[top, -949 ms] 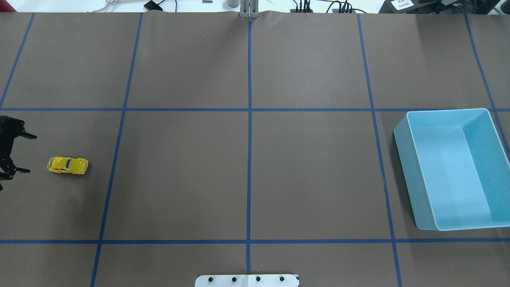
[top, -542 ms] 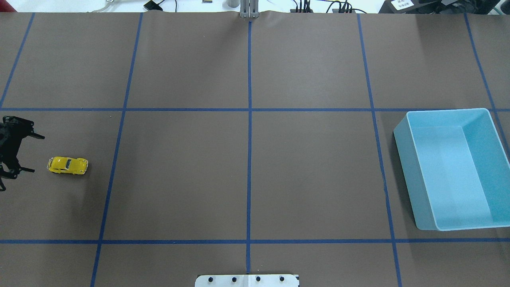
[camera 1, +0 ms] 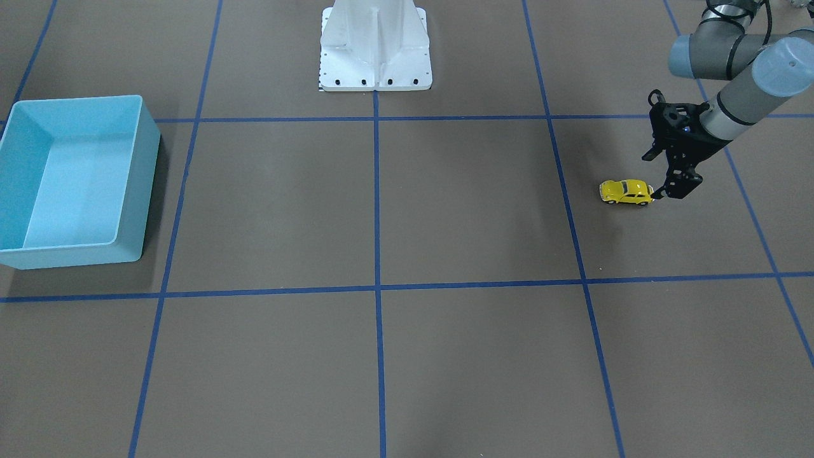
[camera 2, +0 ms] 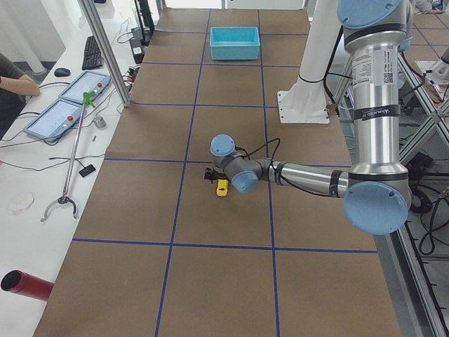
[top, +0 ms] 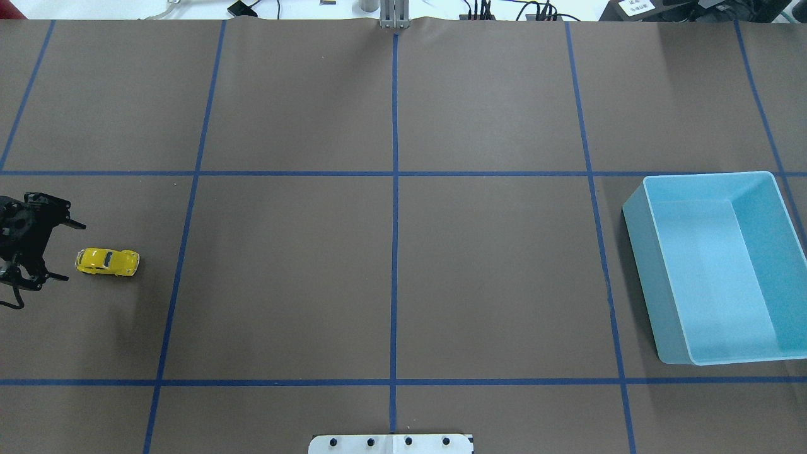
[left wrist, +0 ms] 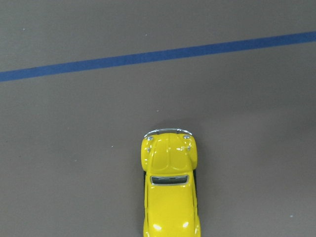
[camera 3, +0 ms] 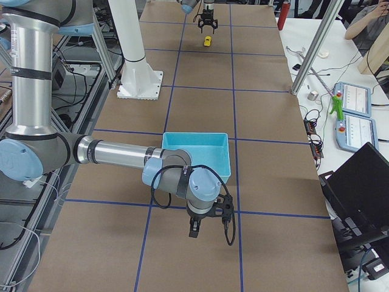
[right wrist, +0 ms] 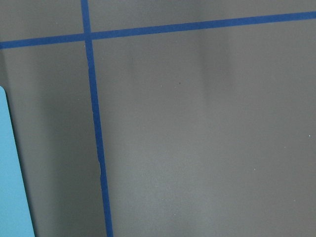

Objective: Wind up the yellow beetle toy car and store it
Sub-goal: 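Move the left gripper down over the yellow beetle toy car, then close the left gripper on the yellow car, keeping it on the table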

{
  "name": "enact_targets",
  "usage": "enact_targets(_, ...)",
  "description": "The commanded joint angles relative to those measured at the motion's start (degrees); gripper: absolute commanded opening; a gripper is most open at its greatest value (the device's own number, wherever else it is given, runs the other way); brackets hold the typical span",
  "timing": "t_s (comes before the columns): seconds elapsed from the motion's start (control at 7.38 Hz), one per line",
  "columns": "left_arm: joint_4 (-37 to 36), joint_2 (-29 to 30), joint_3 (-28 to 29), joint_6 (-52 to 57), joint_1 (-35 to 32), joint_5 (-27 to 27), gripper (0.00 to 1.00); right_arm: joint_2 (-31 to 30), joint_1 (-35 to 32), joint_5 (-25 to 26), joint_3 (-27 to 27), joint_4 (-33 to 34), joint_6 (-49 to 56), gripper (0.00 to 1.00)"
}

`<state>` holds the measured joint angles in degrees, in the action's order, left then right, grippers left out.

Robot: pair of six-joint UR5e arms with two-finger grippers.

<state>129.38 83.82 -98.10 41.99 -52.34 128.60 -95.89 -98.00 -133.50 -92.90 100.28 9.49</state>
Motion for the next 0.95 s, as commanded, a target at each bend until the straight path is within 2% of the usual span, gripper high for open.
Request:
enact_targets(0.0, 0.08, 1.78, 2.46, -1.12, 0.22, -0.19, 0.99, 0.00, 0.00, 0.00, 0.00, 0.00, 0.00, 1.00)
enact_targets(0.81, 0.09, 3.72, 4.32, -1.21, 1.18, -0.19, 0.99, 0.00, 0.00, 0.00, -0.09, 0.00, 0.00, 1.00)
